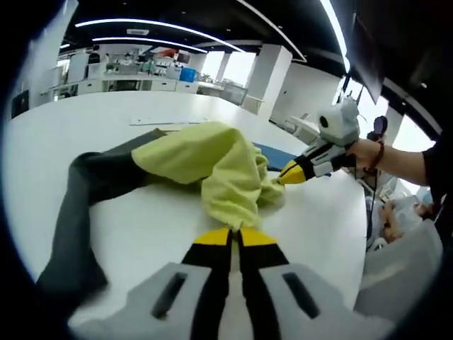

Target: Fold the garment on the visible template until the final outline fits inside the template.

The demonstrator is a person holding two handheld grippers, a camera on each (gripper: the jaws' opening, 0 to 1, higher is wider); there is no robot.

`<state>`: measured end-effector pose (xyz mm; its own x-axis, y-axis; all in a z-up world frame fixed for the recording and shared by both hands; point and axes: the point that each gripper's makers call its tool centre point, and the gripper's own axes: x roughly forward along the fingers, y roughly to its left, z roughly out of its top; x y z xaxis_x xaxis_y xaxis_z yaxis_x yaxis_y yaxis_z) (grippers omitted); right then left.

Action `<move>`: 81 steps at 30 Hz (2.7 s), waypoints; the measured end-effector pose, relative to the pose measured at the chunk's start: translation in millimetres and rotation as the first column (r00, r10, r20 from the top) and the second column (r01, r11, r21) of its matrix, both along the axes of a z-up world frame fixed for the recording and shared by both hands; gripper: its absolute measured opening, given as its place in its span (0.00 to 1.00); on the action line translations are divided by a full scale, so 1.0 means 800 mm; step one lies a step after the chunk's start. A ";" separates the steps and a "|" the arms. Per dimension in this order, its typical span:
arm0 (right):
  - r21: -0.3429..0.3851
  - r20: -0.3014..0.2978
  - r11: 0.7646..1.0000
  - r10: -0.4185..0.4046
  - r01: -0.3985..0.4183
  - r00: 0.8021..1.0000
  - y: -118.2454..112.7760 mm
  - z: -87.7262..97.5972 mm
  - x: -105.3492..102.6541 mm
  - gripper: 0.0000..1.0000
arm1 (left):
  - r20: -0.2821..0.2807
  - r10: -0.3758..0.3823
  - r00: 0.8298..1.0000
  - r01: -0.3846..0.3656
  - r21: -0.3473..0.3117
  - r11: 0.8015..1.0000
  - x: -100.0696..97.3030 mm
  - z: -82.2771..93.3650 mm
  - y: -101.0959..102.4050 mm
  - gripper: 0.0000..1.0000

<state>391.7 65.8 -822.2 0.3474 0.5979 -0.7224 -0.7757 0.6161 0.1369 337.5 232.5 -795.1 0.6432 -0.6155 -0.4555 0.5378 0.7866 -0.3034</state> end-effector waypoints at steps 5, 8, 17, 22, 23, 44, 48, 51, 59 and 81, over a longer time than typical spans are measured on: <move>0.020 -0.004 0.998 -0.051 0.051 0.999 -0.016 0.010 -0.011 0.00 | 0.001 0.016 1.000 -0.016 -0.001 1.000 -0.009 0.009 0.012 0.00; 0.037 0.002 0.997 -0.075 0.075 0.997 -0.026 0.019 -0.017 0.00 | 0.008 0.037 0.999 -0.037 0.002 0.999 -0.013 0.018 0.020 0.00; 0.089 0.000 0.978 -0.188 0.187 0.982 -0.047 0.036 -0.037 0.00 | 0.029 0.070 0.997 -0.069 -0.016 0.997 -0.026 0.044 0.040 0.00; 0.096 0.019 0.970 -0.228 0.225 0.973 -0.058 0.048 -0.054 0.00 | 0.022 0.110 0.994 -0.110 -0.017 0.994 -0.037 0.050 0.057 0.00; 0.100 0.016 0.967 -0.238 0.235 0.971 -0.059 0.050 -0.057 0.00 | 0.017 0.114 0.993 -0.114 -0.011 0.993 -0.042 0.050 0.060 0.00; 0.079 -0.038 0.923 -0.375 0.377 0.926 -0.110 0.046 -0.132 0.00 | -0.093 0.130 0.987 -0.133 -0.022 0.991 -0.108 0.034 0.091 0.00; 0.063 -0.051 0.917 -0.391 0.394 0.919 -0.117 0.038 -0.148 0.00 | -0.133 0.134 0.982 -0.124 0.082 0.989 -0.122 0.012 0.103 0.00; 0.057 -0.062 0.915 -0.397 0.400 0.916 -0.129 0.030 -0.152 0.00 | -0.144 0.132 0.981 -0.120 0.091 0.989 -0.129 0.005 0.104 0.00; 0.020 -0.065 0.905 -0.424 0.426 0.904 -0.134 0.020 -0.171 0.00 | -0.208 0.151 0.967 -0.135 0.090 0.987 -0.148 -0.006 0.107 0.00; -0.057 -0.154 0.889 -0.457 0.454 0.876 -0.138 -0.022 -0.240 0.00 | -0.345 0.145 0.927 -0.097 0.154 0.983 -0.204 -0.041 0.114 0.00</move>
<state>199.4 -44.9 -839.8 0.4580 0.3876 -0.8000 -0.3775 0.8996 0.2197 174.4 324.0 -828.2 0.4914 -0.4622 -0.7382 0.3127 0.8847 -0.3458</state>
